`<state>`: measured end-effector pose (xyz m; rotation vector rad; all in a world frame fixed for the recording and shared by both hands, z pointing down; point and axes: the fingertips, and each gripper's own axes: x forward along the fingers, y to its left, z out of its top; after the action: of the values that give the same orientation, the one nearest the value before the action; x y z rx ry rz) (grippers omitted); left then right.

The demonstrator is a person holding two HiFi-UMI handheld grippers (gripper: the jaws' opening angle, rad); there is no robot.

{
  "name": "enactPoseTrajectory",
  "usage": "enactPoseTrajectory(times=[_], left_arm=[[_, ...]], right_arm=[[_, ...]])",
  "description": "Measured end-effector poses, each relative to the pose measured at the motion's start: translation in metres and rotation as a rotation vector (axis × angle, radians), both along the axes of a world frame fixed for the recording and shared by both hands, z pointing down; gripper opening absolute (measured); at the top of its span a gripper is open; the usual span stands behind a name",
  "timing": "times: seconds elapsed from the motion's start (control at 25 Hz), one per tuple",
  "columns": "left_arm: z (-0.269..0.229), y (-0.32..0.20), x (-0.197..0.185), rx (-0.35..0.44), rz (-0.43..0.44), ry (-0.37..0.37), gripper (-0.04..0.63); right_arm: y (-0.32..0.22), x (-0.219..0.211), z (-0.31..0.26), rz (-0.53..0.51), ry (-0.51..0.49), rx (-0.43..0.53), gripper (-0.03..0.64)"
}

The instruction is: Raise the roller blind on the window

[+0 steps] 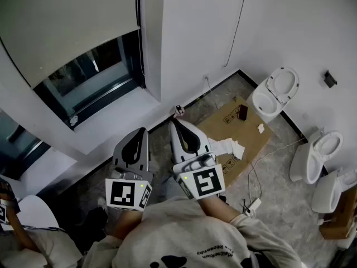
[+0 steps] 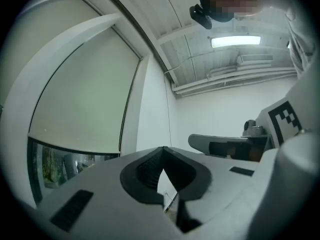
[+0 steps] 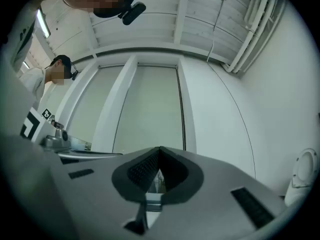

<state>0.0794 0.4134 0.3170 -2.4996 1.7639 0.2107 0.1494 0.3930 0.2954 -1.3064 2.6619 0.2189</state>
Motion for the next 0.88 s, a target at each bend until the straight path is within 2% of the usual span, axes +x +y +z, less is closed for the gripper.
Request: enactPoseTrajectory(times=[0.4, 0.68, 0.88], left_arm=[[0.004, -0.042, -0.016, 0.002, -0.007, -0.017, 0.007], [0.007, -0.098, -0.028, -0.013, 0.001, -0.006, 0.006], [0.003, -0.145, -0.039, -0.020, 0.002, 0.014, 0.008]], right_arm=[[-0.046, -0.015, 0.004, 0.010, -0.016, 0.011, 0.008], [-0.109, -0.029, 0.014, 0.001, -0.037, -0.056, 0.009], [-0.156, -0.045, 0.007, -0.017, -0.002, -0.049, 0.009]])
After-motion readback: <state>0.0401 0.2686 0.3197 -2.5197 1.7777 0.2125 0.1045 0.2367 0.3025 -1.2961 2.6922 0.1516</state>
